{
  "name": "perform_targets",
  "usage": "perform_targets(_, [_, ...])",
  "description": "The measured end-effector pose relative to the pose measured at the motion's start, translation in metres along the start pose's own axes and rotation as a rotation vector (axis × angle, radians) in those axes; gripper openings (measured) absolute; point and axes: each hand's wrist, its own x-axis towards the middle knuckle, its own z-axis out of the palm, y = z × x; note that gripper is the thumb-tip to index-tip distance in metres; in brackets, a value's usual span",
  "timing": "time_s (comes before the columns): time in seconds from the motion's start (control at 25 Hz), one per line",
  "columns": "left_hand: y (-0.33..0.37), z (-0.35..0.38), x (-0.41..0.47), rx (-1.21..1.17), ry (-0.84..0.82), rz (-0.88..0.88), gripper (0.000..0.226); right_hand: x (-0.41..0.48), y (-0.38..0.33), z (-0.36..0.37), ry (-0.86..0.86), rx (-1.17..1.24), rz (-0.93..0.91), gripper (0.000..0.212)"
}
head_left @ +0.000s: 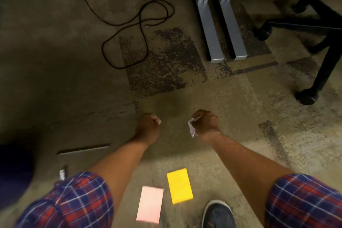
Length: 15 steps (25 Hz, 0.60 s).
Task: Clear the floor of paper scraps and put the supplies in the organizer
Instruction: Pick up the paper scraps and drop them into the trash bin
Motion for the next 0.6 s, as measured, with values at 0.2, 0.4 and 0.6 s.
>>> perform_targets(0.2, [-0.017,-0.059,-0.103,-0.549,0.076,-0.3,0.016,-0.095,-0.034,0.006,-0.105,0.132,0.039,0.02])
perform_targets(0.4, [-0.023,-0.158,-0.186,-0.709,0.142,-0.379,0.027,-0.184,-0.114,0.022,-0.232,0.283,0.048,0.021])
perform_targets(0.6, [-0.039,-0.278,-0.245,-0.783,0.319,-0.399,0.024,-0.266,-0.229,0.06,-0.376,0.315,-0.052,0.017])
